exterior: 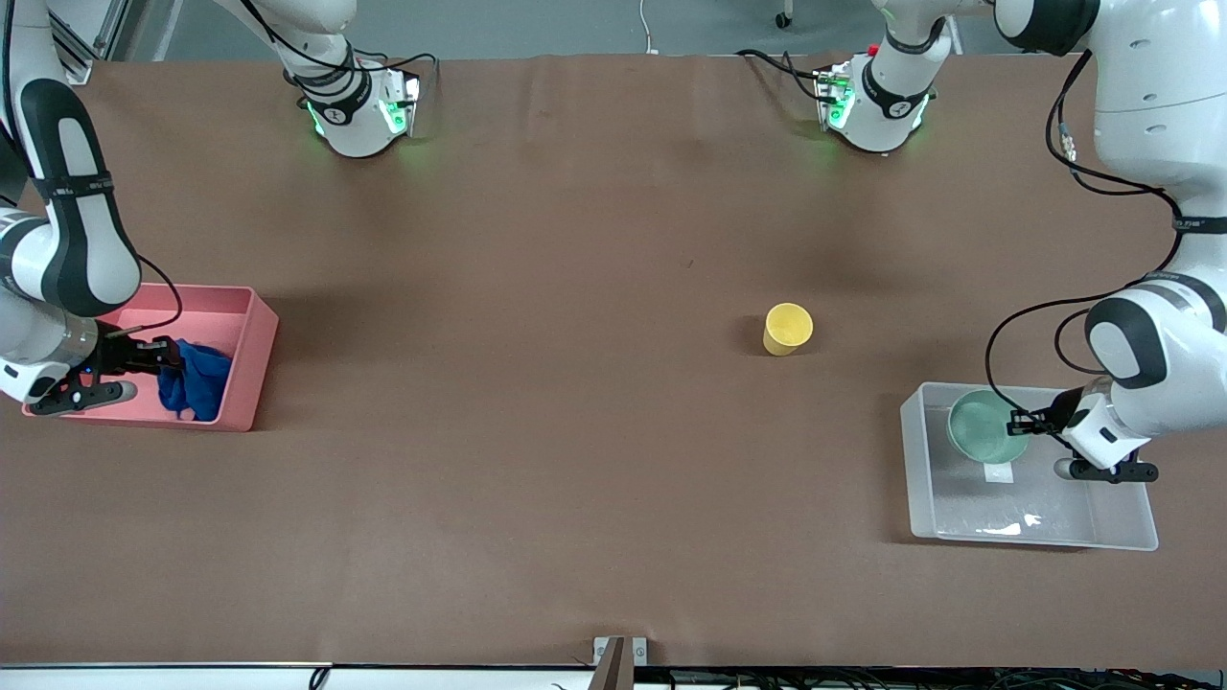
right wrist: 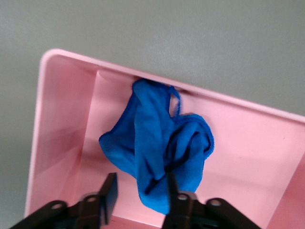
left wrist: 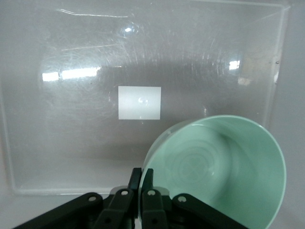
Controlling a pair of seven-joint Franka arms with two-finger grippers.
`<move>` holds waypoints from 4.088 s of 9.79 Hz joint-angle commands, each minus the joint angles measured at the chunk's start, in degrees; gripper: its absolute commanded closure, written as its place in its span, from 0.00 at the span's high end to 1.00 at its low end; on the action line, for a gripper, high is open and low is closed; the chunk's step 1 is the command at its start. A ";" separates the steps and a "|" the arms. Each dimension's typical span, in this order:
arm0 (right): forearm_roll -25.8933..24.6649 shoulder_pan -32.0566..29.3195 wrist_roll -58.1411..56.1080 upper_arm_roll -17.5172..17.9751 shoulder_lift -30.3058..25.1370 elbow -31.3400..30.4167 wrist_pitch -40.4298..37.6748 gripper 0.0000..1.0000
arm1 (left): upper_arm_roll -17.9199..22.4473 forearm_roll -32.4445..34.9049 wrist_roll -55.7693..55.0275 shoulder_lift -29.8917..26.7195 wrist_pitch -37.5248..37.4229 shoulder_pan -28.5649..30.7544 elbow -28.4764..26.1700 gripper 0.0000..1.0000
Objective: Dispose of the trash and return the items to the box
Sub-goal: 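Carry the cloth into the pink bin while the left gripper carries the bowl, then release the cloth and raise the right gripper while the left gripper releases the bowl, then move the left gripper over to the yellow cup, then grasp the yellow cup with the left gripper and lift it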
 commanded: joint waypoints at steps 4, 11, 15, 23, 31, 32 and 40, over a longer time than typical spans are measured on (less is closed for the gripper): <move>0.83 6.92 17.81 0.90 -14.99 0.97 -7.24 1.00 | 0.32 -2.25 1.05 6.04 1.61 0.66 4.47 0.03; 0.74 17.57 38.60 0.81 -23.72 17.89 -34.00 1.00 | 0.23 -3.41 0.34 1.77 1.80 0.92 5.35 1.00; -0.05 17.13 37.71 0.55 -21.80 29.18 -43.45 1.00 | -1.16 3.42 -0.70 -16.23 -7.04 0.57 0.01 1.00; 0.13 17.04 37.45 0.46 -21.44 28.22 -43.63 1.00 | -23.82 10.21 -18.61 -40.63 -7.64 1.71 -29.44 0.99; 0.39 16.87 35.69 0.46 -21.44 28.13 -43.55 1.00 | -36.41 23.04 -38.76 -20.69 10.06 0.66 -31.13 0.91; 0.39 16.87 35.69 0.46 -21.44 28.04 -43.63 1.00 | -36.42 23.14 -39.03 -19.54 10.14 0.66 -31.21 0.87; 0.48 16.25 35.69 0.37 -21.17 28.04 -42.84 1.00 | -35.89 23.14 -40.18 -20.56 11.91 1.01 -33.24 0.00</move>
